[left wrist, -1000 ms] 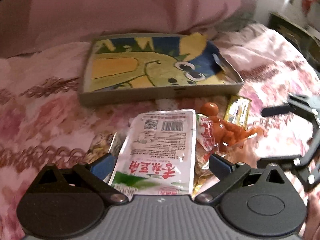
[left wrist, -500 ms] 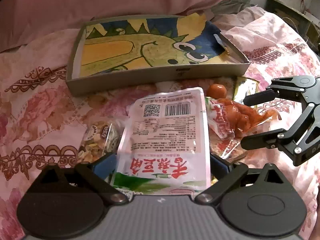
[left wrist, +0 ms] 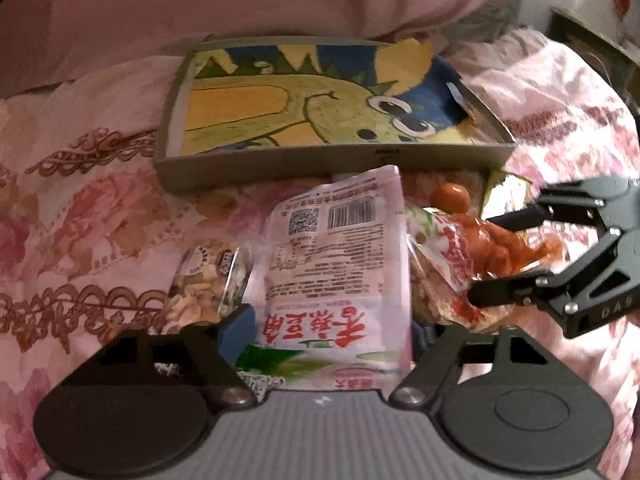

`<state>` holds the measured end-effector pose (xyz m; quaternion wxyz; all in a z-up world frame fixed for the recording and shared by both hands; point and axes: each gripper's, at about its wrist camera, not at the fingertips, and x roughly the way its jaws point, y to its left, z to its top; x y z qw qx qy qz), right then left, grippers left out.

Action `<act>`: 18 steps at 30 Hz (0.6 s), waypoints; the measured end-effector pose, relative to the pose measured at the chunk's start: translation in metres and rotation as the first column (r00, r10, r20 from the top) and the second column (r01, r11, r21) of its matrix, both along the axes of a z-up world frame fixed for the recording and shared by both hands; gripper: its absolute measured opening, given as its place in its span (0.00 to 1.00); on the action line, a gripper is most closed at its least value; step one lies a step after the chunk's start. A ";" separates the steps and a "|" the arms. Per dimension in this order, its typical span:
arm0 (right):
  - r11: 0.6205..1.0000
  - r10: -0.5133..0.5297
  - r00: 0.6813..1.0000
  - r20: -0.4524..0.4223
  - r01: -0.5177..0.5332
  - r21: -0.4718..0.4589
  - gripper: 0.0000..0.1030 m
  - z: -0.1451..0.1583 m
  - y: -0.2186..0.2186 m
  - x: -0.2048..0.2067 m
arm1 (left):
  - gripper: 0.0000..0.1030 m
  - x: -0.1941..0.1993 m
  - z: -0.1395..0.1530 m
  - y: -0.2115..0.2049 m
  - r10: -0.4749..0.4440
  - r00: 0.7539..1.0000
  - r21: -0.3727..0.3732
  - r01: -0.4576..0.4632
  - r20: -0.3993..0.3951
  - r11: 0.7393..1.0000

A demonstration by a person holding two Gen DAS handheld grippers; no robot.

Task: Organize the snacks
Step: 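Grasp the white vegetable pouch with the left tool while the right tool grasps the orange sausage bag, then carry the white pouch and sausage bag into the tray with both tools and release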

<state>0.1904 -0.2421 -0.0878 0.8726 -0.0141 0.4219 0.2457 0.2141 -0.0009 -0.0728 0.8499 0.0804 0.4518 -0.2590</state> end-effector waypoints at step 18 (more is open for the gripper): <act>0.999 -0.033 0.999 0.018 0.033 -0.007 0.73 0.000 0.002 -0.003 | 0.29 -0.004 0.028 0.023 0.143 0.968 0.020 -0.150 0.207 0.988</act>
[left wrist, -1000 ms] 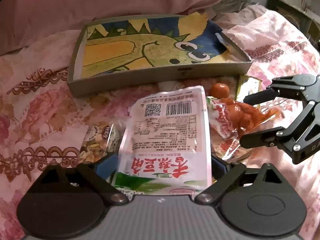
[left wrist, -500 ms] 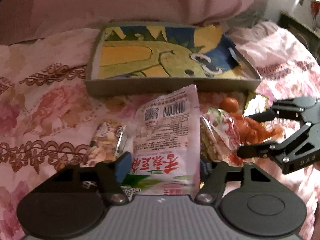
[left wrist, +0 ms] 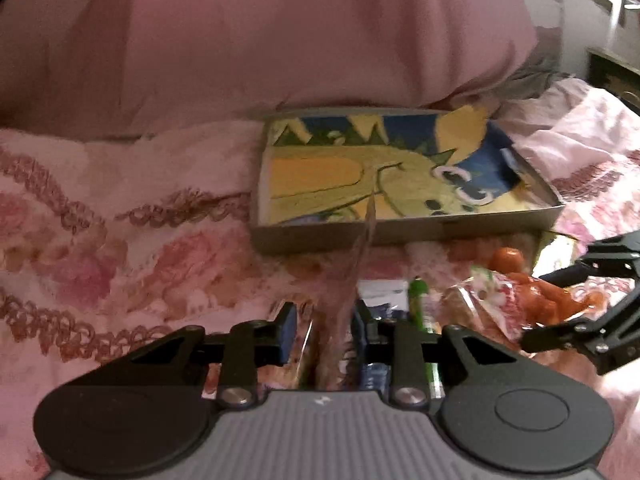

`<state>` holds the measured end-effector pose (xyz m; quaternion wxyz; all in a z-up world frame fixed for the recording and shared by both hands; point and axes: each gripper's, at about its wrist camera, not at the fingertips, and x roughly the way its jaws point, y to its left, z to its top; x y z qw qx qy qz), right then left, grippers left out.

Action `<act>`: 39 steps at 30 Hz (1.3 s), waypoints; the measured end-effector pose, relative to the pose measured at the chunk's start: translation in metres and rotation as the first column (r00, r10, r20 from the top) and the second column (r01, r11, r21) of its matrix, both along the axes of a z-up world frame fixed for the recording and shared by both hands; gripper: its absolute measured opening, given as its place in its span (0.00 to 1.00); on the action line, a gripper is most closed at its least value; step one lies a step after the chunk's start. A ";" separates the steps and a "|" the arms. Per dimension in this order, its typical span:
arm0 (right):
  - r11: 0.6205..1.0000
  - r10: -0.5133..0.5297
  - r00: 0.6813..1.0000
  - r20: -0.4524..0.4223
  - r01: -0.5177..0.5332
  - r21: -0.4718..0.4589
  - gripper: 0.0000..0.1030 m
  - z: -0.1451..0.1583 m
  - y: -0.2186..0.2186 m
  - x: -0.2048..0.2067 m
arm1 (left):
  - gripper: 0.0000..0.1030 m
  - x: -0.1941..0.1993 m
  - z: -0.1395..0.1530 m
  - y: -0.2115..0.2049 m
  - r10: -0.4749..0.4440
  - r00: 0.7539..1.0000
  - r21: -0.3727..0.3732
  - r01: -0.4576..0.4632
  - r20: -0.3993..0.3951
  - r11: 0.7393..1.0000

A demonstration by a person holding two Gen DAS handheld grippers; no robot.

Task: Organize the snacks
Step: 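Carry the white pouch and sausage bag into the tray with both tools and release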

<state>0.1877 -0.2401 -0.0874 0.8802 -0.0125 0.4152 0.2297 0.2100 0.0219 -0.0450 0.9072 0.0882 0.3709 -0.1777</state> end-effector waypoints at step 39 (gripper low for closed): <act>0.938 -0.337 0.898 0.283 0.297 0.177 0.68 0.059 -0.071 0.045 | 0.09 0.059 0.039 -0.058 0.096 0.991 -0.440 -0.048 0.089 0.897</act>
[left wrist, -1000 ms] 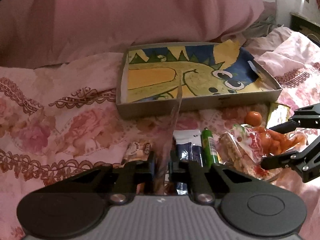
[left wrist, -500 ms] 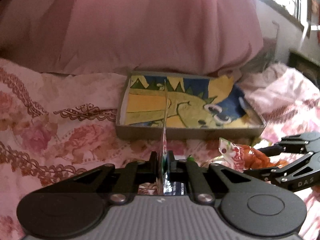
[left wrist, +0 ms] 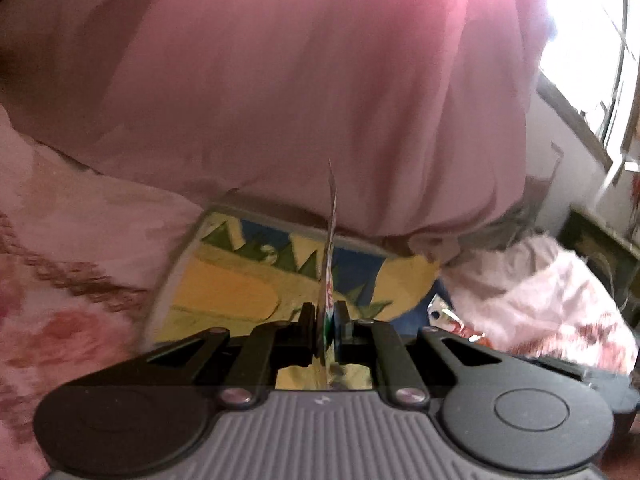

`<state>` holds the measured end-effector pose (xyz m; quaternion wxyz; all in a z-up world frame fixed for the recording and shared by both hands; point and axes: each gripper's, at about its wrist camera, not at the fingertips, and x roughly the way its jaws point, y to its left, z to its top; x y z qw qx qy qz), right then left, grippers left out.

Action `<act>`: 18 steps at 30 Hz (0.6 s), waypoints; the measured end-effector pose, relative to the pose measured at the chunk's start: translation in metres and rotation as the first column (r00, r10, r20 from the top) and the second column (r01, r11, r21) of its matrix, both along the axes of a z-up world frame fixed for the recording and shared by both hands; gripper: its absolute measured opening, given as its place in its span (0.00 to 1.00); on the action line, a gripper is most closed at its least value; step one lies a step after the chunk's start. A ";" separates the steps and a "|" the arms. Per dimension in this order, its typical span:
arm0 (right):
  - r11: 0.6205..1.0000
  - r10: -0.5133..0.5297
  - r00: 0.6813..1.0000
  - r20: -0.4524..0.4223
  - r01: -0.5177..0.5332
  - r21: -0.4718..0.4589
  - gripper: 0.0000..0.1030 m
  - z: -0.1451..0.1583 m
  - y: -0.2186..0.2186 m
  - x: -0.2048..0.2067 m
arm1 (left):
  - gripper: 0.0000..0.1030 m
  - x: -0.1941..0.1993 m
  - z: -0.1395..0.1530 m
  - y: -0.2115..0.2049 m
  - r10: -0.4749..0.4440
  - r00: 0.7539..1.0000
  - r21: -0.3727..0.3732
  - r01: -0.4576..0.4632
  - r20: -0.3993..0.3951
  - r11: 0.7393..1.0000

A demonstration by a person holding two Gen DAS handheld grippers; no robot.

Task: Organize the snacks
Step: 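Carry the white pouch and sausage bag into the tray with both tools and release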

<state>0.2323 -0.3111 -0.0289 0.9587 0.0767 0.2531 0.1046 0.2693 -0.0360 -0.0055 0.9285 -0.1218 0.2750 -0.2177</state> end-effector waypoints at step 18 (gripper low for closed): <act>0.993 0.006 0.996 -0.085 -0.015 -0.113 0.69 -0.047 0.021 0.077 | 0.09 0.071 -0.078 0.003 0.086 0.978 -0.155 -0.116 -0.190 0.981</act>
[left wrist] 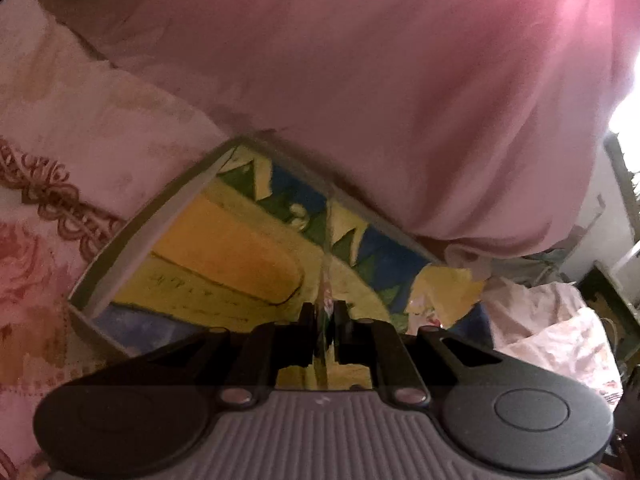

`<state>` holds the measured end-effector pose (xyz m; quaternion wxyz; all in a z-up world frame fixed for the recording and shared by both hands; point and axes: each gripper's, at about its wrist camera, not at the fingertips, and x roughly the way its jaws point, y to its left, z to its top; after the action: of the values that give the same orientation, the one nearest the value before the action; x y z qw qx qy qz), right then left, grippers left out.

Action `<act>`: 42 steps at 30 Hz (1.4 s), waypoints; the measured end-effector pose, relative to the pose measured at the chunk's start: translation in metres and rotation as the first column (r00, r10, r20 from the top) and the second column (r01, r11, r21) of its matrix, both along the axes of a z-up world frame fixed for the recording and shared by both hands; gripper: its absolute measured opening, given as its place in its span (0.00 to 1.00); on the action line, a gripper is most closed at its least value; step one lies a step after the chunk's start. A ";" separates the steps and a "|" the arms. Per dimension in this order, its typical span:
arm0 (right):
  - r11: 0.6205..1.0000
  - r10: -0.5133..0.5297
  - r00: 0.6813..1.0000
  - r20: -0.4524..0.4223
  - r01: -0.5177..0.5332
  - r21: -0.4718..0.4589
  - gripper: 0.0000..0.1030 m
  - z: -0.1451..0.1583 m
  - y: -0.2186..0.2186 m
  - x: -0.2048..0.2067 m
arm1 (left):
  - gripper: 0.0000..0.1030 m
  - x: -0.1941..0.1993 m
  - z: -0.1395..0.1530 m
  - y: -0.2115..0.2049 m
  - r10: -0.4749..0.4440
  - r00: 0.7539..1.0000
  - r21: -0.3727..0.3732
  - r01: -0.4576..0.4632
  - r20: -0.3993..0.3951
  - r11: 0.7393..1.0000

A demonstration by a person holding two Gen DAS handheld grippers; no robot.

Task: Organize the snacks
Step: 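Carry the white pouch and sausage bag into the tray with both tools and release, then lift both tools back from the tray toward the remaining snacks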

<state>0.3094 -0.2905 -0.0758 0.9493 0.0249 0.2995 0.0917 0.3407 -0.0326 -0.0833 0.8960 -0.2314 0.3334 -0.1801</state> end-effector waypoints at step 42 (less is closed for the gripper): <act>0.984 -0.175 0.951 0.254 0.165 0.060 1.00 0.108 -0.002 -0.156 | 1.00 -0.149 0.100 0.006 0.096 0.931 0.339 -0.223 0.353 0.914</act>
<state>0.1538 -0.2929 0.0325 0.9839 0.0563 0.1685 0.0177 0.1920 -0.0269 0.0172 0.9782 -0.0503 0.1870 -0.0748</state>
